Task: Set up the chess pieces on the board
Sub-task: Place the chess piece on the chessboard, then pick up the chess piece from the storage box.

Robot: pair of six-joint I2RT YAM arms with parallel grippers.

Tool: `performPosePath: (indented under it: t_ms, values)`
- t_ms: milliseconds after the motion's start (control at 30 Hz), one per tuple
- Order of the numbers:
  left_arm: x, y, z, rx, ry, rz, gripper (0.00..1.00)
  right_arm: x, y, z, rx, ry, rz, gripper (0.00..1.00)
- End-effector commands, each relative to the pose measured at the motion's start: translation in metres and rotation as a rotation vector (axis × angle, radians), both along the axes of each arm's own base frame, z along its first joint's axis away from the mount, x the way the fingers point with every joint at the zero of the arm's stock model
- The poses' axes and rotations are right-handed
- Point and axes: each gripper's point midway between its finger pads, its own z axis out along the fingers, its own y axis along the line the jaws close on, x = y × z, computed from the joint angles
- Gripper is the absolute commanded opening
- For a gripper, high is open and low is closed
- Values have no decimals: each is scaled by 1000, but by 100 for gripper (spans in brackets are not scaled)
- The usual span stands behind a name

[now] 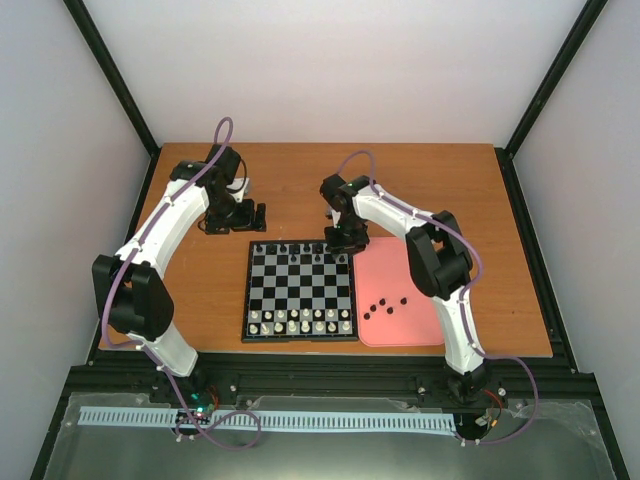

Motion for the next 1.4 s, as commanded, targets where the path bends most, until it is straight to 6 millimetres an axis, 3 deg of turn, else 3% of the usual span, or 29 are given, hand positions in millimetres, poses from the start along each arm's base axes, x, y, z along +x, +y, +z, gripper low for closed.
performPosePath:
  t_ms: [0,100,233,433,600,733,1000,1367]
  values:
    - [1,0,7,-11,-24,-6,100,-8,-3,45,15,-67,18,46]
    - [0,-1,8,-18,-23,-8,100,-21,-20,69,-5,-99,17,49]
    - [0,-2,8,-29,-21,-10,100,-45,-53,79,-57,-110,-26,51]
    - [1,-7,7,-52,-15,-18,100,-86,-112,45,-113,-22,-170,46]
    - [1,-11,6,-71,-8,-23,100,-97,-146,20,-159,-4,-265,46]
    - [1,-11,5,-72,-4,-23,100,-97,-157,6,-158,19,-299,45]
    - [0,-9,1,-60,3,-21,100,-109,-156,-11,-147,76,-282,37]
    - [1,-10,-2,-63,13,-22,100,-115,-159,-15,-159,95,-289,35]
